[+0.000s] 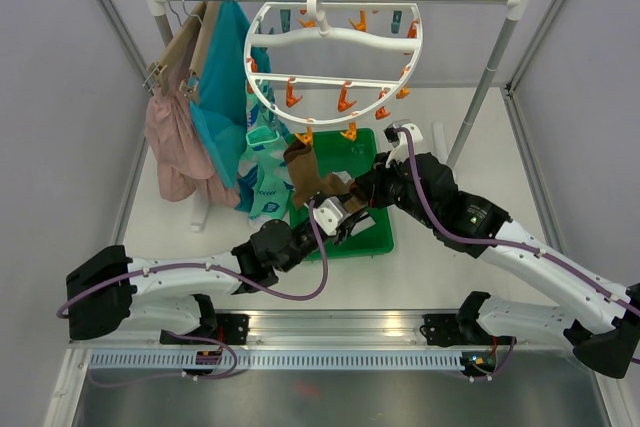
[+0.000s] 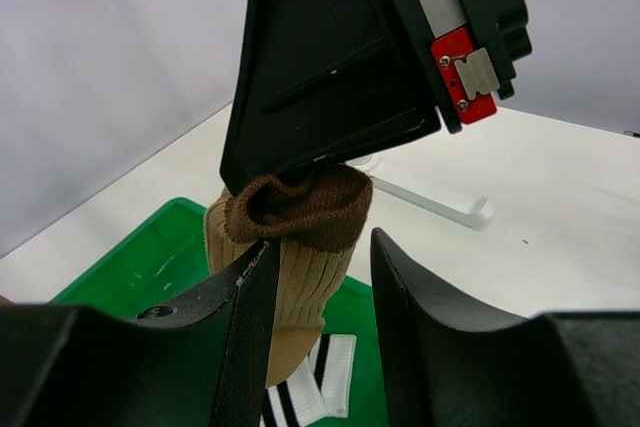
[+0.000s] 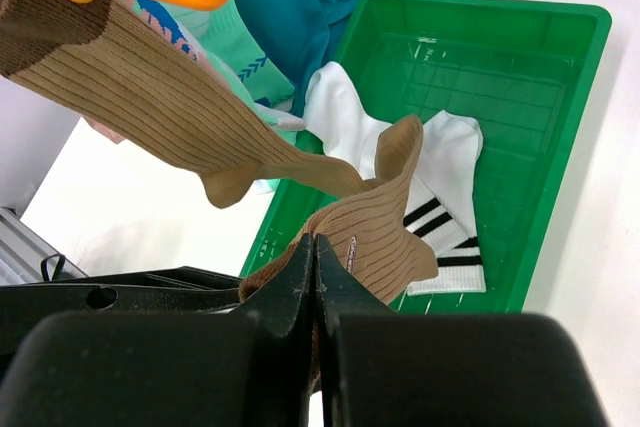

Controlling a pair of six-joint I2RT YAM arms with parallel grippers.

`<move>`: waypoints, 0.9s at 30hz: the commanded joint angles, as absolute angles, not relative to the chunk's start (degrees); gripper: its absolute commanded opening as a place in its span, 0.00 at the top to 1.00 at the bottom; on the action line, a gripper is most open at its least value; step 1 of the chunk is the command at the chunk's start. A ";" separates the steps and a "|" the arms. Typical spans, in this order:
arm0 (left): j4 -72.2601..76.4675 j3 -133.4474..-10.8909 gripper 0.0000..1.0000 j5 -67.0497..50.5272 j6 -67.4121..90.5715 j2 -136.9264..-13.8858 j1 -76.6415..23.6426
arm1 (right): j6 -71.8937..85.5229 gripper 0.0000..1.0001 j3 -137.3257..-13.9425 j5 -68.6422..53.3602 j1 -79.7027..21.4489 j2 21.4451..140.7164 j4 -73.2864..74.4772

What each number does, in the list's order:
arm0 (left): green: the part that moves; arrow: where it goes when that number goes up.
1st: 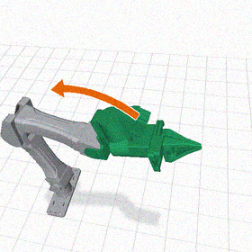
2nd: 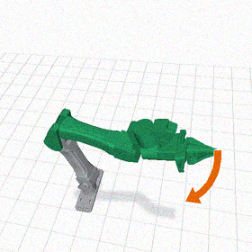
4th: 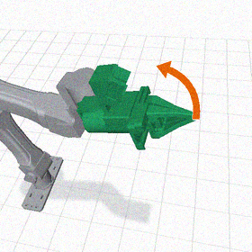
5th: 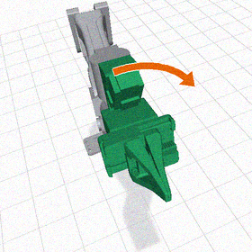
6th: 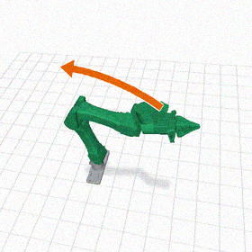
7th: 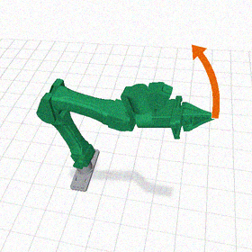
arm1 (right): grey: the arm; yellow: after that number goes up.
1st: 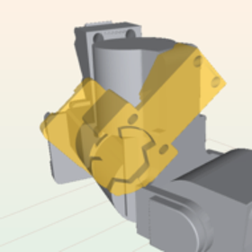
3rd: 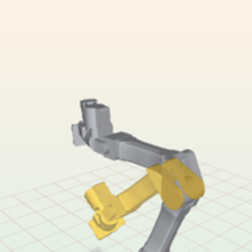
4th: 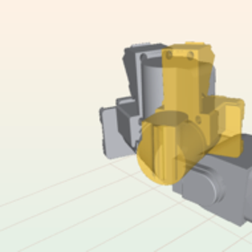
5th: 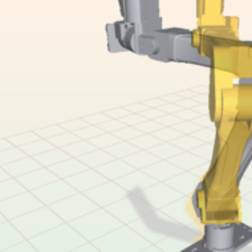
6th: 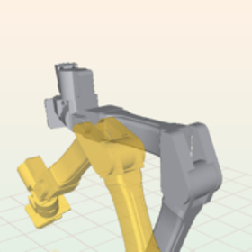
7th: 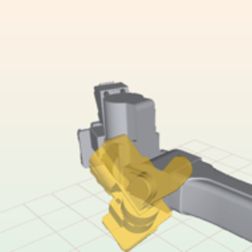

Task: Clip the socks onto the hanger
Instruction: Pick up the sock from the bin.

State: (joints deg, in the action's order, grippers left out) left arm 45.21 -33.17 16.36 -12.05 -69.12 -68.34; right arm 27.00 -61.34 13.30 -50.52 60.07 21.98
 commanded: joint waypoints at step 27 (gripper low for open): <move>47.99 -35.33 0.98 13.71 -15.82 -66.98 -68.64 | 27.33 1.00 -64.69 12.66 -50.63 60.21 22.68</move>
State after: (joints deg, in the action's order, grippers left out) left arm 46.48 -34.15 15.86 -14.06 -69.25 -68.34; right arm 27.00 -61.98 13.10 -50.52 60.07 22.55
